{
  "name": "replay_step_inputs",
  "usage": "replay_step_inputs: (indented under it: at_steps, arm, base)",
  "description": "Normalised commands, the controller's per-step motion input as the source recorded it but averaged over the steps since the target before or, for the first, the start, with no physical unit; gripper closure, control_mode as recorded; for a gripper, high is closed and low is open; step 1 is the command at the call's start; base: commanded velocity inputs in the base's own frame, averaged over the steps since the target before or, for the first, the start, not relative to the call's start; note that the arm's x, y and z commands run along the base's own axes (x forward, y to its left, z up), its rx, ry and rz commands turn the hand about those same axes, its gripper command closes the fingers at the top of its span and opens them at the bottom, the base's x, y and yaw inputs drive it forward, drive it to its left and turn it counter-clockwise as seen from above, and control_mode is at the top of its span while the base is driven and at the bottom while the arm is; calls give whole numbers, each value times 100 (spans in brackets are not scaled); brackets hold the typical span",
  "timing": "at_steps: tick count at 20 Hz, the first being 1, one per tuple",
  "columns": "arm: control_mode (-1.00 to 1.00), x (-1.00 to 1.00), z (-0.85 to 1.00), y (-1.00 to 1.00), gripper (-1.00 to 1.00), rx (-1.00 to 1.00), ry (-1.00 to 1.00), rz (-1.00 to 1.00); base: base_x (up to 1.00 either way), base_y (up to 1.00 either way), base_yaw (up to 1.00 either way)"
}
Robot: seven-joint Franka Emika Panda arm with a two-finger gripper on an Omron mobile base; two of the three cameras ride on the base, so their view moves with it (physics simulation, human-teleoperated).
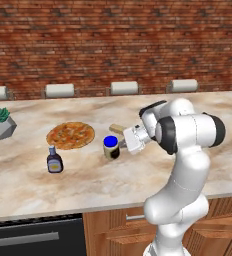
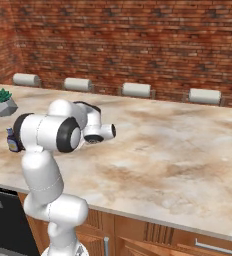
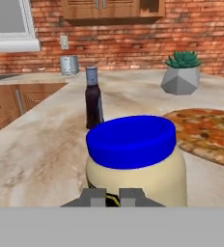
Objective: Move the mayonnaise and condiment bottle from the cabinet to the dining counter.
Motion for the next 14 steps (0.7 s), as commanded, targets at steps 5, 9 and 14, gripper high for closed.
replay_step_inputs:
  at_steps: [5,9,14]
  arm:
    - [-100,-2,0,-8,-100,0,-8,-1]
    - [-100,-10,33,-33,-100,0,-17,-3]
    - [-100,-40,64,-33,-100,0,-20,-2]
  base:
    - [0,0,0]
    - [0,0,0]
    - [0,0,0]
